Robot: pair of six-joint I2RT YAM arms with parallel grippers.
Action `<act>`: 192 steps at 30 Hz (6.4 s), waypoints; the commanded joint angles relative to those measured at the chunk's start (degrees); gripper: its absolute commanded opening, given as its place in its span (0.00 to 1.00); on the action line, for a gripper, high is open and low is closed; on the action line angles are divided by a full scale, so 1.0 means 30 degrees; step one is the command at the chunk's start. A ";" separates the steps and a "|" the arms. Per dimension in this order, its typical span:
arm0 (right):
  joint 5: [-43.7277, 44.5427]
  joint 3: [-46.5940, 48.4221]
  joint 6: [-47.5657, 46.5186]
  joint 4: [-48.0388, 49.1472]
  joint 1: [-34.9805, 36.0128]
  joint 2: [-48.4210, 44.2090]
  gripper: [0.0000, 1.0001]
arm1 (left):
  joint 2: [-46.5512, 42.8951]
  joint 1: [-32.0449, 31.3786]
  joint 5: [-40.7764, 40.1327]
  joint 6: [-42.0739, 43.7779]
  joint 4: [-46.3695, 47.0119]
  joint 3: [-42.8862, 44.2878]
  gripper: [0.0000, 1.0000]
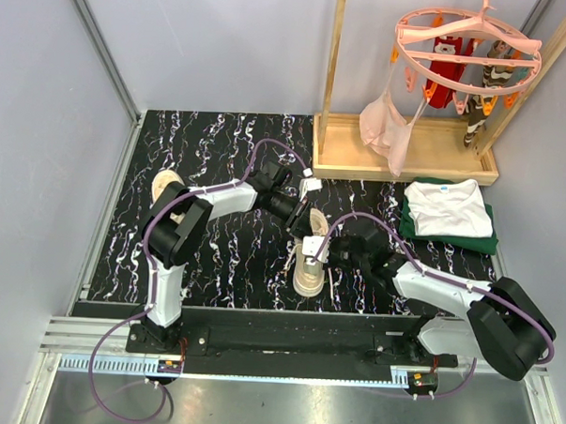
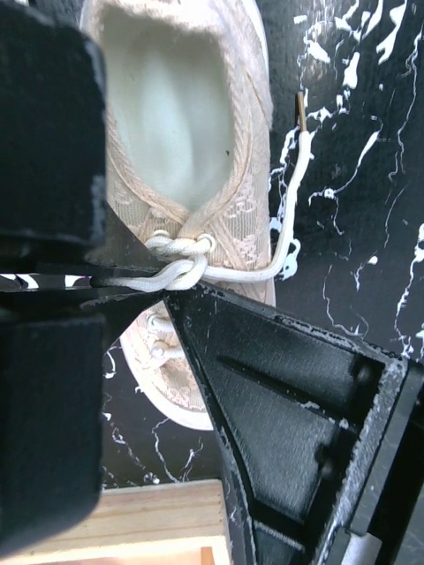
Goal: Tie the shoes
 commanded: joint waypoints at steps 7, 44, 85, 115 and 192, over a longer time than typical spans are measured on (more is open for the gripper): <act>0.2596 -0.1068 -0.0211 0.5986 0.0428 -0.0259 0.00 | 0.0038 -0.0576 0.1440 0.0453 -0.0795 0.0457 0.24; 0.4384 -0.3120 0.0196 0.5208 0.1541 -0.2659 0.78 | -0.1690 0.0478 0.1177 -0.0836 0.2046 -0.0773 0.00; -0.6280 0.5844 0.7639 -0.9832 -0.2413 -0.0963 0.48 | -0.2013 0.0478 0.0239 -0.0837 0.2368 -0.0978 0.00; -0.6955 0.9478 1.0511 -1.3436 -0.3380 0.3022 0.07 | -0.2100 0.0449 -0.0171 -0.0866 0.2369 -0.0919 0.00; -0.5432 1.0182 0.8843 -1.7039 -0.3497 0.5279 0.00 | -0.4093 0.2763 -0.2017 0.2504 -0.0269 -0.2881 0.00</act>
